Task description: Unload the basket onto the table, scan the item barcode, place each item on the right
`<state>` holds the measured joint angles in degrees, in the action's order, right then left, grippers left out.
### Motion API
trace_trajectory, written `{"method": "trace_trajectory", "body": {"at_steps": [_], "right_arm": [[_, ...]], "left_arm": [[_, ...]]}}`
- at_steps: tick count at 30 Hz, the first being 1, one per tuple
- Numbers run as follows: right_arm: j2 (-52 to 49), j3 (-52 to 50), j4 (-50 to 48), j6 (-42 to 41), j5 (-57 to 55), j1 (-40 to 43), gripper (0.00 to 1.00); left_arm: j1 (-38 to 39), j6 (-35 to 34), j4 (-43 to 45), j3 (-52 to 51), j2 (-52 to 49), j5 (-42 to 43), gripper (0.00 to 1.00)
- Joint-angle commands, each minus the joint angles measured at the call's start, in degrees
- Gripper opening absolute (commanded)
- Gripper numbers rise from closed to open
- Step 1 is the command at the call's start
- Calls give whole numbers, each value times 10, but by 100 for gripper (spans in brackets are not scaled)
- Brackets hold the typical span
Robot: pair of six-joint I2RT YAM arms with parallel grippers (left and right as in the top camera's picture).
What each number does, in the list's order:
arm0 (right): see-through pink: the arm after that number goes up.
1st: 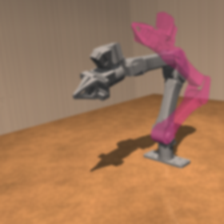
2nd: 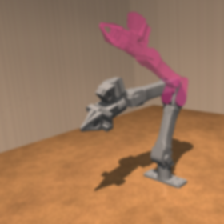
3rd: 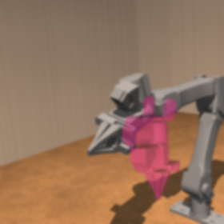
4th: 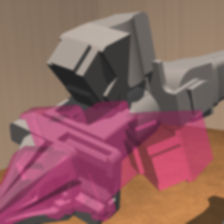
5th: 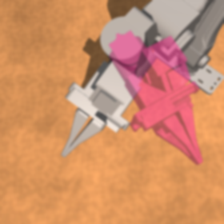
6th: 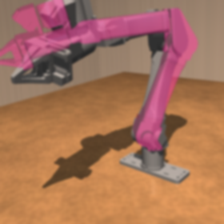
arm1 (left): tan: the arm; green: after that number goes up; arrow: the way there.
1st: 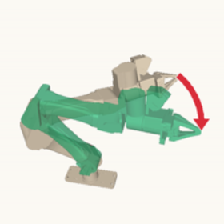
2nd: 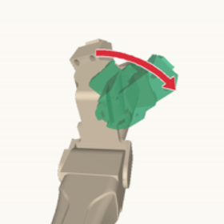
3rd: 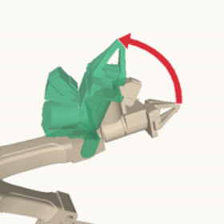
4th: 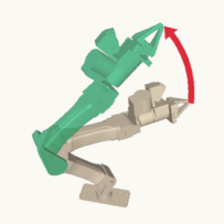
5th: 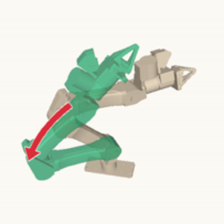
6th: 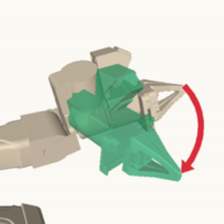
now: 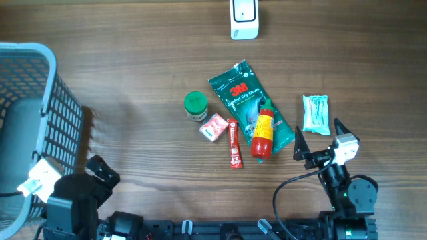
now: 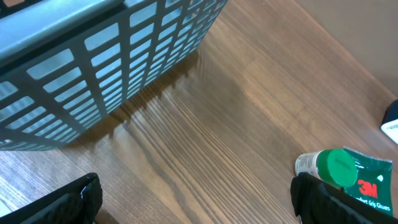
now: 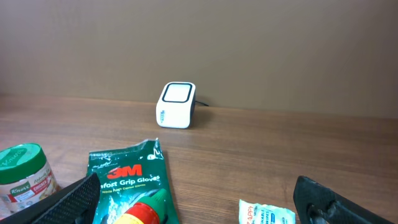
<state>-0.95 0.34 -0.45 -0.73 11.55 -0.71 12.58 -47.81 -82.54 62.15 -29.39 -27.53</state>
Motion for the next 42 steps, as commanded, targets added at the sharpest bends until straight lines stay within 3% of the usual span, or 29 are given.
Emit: {"method": "trace_trajectory", "body": {"at_steps": [1, 37, 39, 42], "right_arm": [[2, 0, -4, 6, 3, -2, 100], [2, 0, -4, 6, 3, -2, 100], [2, 0, -53, 31, 3, -2, 100], [2, 0, -77, -104, 66, -2, 100]], "left_arm": [[-4, -7, -9, 7, 2, 3, 100], [-4, -7, -9, 7, 2, 3, 100], [-4, -7, -9, 7, 2, 3, 100], [-4, -7, -9, 7, 2, 3, 100]]}}
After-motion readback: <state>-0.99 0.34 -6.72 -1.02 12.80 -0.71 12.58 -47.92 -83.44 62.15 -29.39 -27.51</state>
